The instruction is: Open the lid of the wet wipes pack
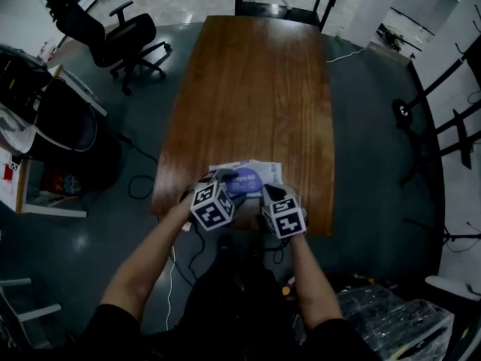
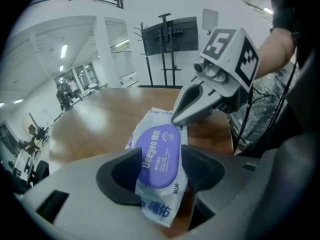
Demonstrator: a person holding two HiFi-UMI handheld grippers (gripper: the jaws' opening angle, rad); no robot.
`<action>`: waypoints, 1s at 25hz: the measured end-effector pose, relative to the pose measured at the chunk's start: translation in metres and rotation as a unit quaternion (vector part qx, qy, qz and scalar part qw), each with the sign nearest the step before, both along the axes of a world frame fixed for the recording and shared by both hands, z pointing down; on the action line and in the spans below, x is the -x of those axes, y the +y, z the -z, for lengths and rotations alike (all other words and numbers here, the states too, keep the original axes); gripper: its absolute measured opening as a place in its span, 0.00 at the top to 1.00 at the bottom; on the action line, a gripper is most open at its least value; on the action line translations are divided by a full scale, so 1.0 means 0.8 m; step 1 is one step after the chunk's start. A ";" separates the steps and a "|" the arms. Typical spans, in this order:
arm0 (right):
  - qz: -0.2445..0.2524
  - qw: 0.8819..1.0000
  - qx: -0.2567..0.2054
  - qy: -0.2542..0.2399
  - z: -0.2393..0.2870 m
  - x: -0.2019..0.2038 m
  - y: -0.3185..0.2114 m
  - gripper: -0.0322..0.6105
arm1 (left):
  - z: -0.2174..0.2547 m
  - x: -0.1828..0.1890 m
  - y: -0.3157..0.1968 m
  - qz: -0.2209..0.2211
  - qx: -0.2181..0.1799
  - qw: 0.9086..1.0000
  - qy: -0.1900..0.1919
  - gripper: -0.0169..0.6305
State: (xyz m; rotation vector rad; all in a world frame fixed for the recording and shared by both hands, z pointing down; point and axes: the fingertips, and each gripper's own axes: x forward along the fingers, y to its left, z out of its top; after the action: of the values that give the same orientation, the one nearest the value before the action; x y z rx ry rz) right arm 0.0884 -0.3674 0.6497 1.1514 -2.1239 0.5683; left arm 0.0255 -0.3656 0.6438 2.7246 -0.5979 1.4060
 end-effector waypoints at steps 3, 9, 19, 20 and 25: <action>0.001 1.000 0.011 -0.001 -0.002 0.002 -0.003 0.93 | -0.005 0.002 -0.003 -0.019 0.001 1.000 -0.011 0.57; -0.011 1.000 0.018 -0.017 -0.003 0.001 -0.004 0.93 | -0.009 0.002 -0.009 -0.044 -0.015 0.999 -0.016 0.58; -0.017 1.000 0.011 -0.022 -0.001 -0.003 -0.002 0.93 | -0.003 0.000 -0.012 -0.034 0.072 0.997 0.010 0.61; -0.016 1.000 0.011 -0.022 -0.001 -0.003 -0.002 0.93 | 0.000 0.000 -0.013 -0.029 0.080 0.996 0.015 0.62; -0.016 1.000 0.012 -0.024 -0.002 -0.002 -0.002 0.93 | 0.009 0.002 -0.012 -0.024 0.093 0.995 0.033 0.64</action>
State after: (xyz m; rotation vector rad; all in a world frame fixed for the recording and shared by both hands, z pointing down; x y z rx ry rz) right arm 0.0897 -0.3688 0.6511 1.1716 -2.1364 0.6402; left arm 0.0243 -0.3756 0.6368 2.6426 -0.3802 1.3037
